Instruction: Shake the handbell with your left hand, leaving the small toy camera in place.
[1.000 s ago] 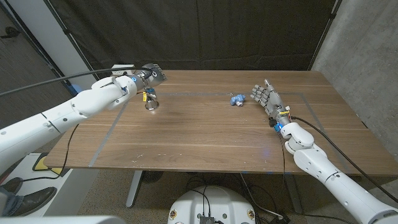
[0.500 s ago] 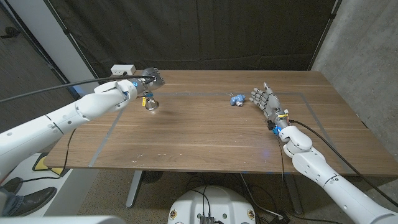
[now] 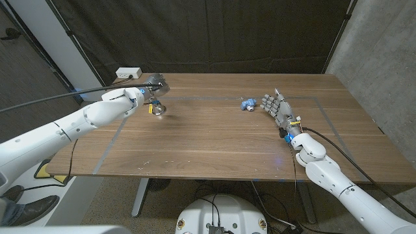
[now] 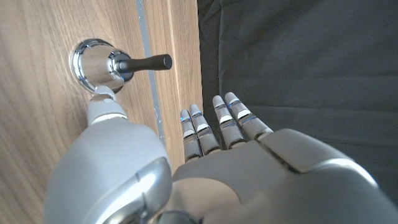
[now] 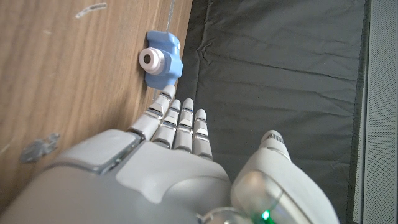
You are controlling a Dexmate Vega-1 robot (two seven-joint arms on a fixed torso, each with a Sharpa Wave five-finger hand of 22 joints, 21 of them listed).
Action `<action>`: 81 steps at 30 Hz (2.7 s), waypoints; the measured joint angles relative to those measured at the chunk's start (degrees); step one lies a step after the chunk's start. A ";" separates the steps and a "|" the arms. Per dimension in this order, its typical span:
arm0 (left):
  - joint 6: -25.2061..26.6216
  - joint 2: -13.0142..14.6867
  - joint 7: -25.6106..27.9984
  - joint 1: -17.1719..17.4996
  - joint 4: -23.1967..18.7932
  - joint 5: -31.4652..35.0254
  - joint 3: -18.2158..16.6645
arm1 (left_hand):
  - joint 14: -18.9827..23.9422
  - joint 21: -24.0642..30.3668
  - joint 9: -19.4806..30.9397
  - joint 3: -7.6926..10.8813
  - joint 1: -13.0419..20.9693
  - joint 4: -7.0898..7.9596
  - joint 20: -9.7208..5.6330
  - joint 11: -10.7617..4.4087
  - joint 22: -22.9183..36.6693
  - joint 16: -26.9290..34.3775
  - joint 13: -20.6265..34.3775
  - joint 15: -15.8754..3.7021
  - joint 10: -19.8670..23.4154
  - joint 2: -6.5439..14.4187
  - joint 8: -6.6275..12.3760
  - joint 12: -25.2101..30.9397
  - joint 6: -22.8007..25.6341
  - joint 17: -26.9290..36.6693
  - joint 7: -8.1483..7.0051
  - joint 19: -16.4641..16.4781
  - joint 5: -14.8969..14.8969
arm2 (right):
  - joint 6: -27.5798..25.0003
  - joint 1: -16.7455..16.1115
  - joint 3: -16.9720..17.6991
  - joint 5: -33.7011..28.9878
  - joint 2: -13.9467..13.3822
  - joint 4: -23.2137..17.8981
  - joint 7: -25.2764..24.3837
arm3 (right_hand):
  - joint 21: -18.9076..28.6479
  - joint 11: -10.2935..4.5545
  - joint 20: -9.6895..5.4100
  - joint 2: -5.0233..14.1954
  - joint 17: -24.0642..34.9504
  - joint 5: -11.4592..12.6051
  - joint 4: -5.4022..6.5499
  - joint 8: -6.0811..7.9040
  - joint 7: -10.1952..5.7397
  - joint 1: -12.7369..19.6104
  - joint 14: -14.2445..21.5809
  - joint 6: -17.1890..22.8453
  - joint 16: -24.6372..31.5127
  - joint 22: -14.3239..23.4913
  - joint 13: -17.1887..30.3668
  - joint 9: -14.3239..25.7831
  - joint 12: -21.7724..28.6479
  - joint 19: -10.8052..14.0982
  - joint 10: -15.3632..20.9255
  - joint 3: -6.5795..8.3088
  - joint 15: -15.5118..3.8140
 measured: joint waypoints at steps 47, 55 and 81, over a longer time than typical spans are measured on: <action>-3.24 -3.78 0.27 -9.12 11.18 3.22 8.38 | 5.26 0.86 0.17 1.28 5.64 -0.79 -0.01 -0.80 0.54 0.66 0.26 -0.10 8.43 3.22 3.40 -0.04 11.81 0.29 -2.34 2.85 1.27 | -5.41 -1.18 0.38 1.99 -0.38 -2.25 -3.69 | 0.42 -0.04 -0.10 1.20 0.00 0.00 -0.24 0.40 -0.19 1.20 2.03 1.66 0.42 0.00 0.00 0.00 0.45 1.97 2.01 0.24 -0.59; -3.83 -4.58 0.47 -10.70 13.35 3.73 10.09 | 7.28 1.30 0.13 1.28 6.33 -0.79 -0.19 -0.82 0.53 0.99 0.53 -0.13 10.43 3.30 3.79 0.23 13.81 0.29 -2.96 3.91 1.27 | -6.03 -0.73 0.13 2.02 -0.20 -2.26 -4.10 | 0.42 -0.04 -0.02 1.20 0.00 0.00 -0.23 0.40 -0.19 1.20 2.58 1.65 0.41 0.00 0.00 0.00 0.45 2.05 2.00 0.23 -0.53; -1.91 -5.68 0.63 -11.98 16.02 3.81 13.13 | 8.70 1.02 0.14 1.36 7.98 -0.38 -0.08 -1.00 1.33 1.20 1.60 -0.12 13.73 4.55 4.87 0.63 18.35 1.09 -3.59 1.05 1.27 | -7.50 0.12 -0.42 2.61 -0.13 -0.66 -3.16 | 0.42 -0.04 -0.02 1.20 0.00 -0.26 -0.23 0.40 -0.51 1.20 2.58 1.95 0.41 0.00 0.00 0.00 0.45 2.04 2.00 0.23 -0.53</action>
